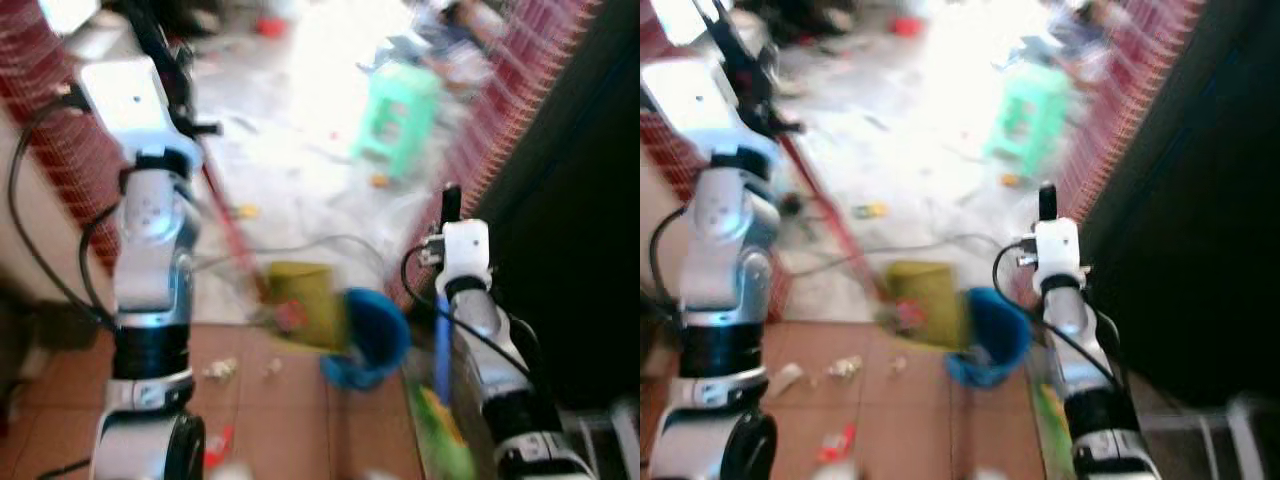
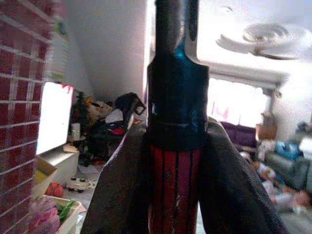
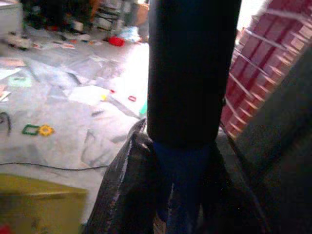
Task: Sweep floor
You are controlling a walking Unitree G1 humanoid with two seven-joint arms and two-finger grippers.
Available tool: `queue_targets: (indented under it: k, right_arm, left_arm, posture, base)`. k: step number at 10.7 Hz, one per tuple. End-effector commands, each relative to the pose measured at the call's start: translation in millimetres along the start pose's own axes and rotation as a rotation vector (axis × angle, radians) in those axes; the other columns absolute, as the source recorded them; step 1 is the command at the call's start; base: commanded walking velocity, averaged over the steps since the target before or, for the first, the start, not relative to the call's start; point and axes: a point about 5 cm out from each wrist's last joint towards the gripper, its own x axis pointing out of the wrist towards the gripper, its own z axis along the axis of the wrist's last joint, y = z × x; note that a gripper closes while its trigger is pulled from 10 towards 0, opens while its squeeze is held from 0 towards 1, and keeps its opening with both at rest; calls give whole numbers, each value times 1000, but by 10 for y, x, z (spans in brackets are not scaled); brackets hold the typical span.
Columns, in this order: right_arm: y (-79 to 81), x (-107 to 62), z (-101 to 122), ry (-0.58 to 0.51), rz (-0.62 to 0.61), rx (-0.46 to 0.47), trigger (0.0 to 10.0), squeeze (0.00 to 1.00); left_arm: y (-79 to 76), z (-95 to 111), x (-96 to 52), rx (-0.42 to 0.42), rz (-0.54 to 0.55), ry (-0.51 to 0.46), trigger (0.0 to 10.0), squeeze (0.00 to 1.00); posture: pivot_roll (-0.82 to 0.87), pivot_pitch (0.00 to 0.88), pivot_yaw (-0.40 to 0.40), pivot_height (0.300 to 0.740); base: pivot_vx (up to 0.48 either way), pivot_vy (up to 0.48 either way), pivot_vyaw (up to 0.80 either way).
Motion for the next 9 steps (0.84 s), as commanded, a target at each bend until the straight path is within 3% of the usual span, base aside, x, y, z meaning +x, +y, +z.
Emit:
queue_targets:
  k: [1,8,9]
  right_arm:
    - [0,36,97,-39,0,-4,10000,0]
    - [-1,36,109,-44,-7,10,10000,0]
    - [-10,20,105,-45,-16,16,10000,0]
  left_arm:
    - [2,169,32,8,0,-85,10000,0]
    - [-325,-49,-67,34,-121,-66,10000,0]
    - [-503,-91,-56,44,-189,-89,10000,0]
  posture:
    - [-21,0,-73,740]
    - [-38,2,-56,740]
    - [-54,2,-44,740]
  base:
    - [0,0,0]
    - [0,0,0]
    - [0,0,0]
